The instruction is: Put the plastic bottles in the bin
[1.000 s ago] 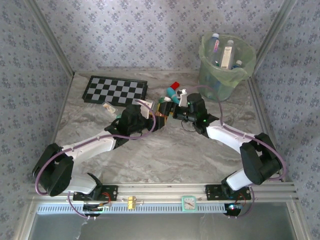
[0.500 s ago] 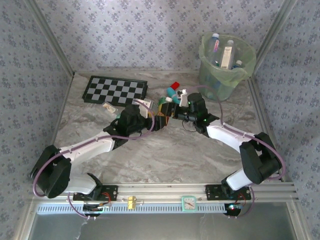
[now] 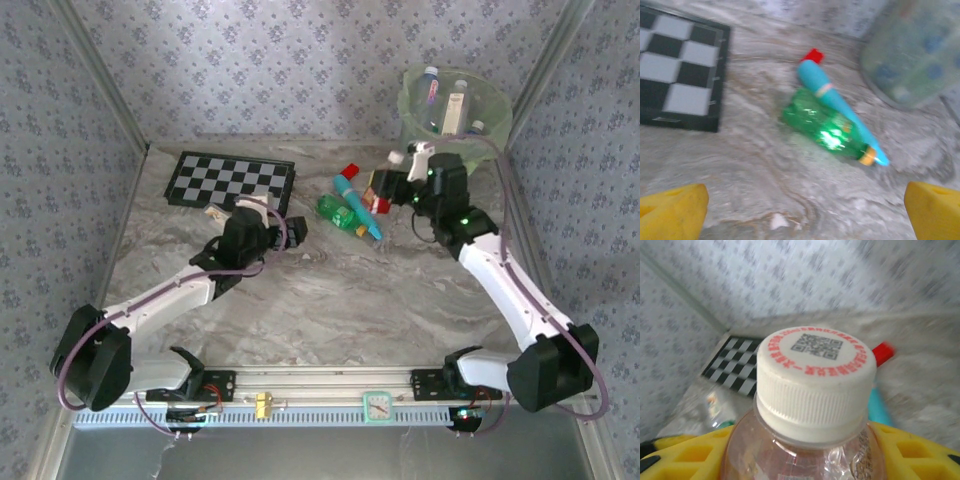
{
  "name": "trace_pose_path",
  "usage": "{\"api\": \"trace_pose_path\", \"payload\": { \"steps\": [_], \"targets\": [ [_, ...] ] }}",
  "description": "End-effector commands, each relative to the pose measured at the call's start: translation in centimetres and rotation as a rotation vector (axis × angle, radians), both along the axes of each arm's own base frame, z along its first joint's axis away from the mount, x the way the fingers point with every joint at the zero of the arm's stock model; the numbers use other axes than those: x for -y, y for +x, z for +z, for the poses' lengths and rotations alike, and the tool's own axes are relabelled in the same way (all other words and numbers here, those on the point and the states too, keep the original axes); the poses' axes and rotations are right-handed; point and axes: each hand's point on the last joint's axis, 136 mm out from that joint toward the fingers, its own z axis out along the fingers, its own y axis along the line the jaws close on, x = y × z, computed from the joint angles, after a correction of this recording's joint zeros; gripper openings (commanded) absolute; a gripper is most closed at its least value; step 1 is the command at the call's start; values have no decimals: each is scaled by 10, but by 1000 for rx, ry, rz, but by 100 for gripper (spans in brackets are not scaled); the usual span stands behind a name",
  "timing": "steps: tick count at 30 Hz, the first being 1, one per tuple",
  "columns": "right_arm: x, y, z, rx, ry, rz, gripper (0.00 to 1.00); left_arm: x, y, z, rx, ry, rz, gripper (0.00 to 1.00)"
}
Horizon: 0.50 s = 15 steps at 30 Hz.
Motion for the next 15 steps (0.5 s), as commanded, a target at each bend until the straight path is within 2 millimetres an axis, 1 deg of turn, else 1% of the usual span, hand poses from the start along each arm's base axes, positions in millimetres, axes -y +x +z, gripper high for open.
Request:
{"api": "trace_pose_path", "payload": {
  "steps": [1, 3, 5, 6, 9, 11, 14, 15],
  "targets": [
    [48, 11, 28, 61, -169, -128, 53, -40, 7, -17, -89, -24, 165, 100],
    [73, 23, 49, 99, -207, -208, 52, -55, 10, -25, -116, -35, 215, 100],
    [95, 36, 67, 134, -230, -294, 52, -62, 11, -29, -125, -37, 237, 100],
    [107, 43, 73, 143, -257, -334, 52, -66, 10, -30, -127, -36, 247, 100],
    [149, 64, 94, 173, -309, -474, 52, -70, 9, -34, -131, -35, 257, 100],
    [171, 78, 105, 185, -293, -537, 52, -70, 8, -35, -134, -32, 258, 100],
    [200, 99, 118, 205, -235, -609, 51, -72, 7, -39, -144, -25, 255, 100],
    [206, 106, 119, 202, -227, -622, 52, -72, 7, -39, -146, -25, 254, 100]
  ]
}}
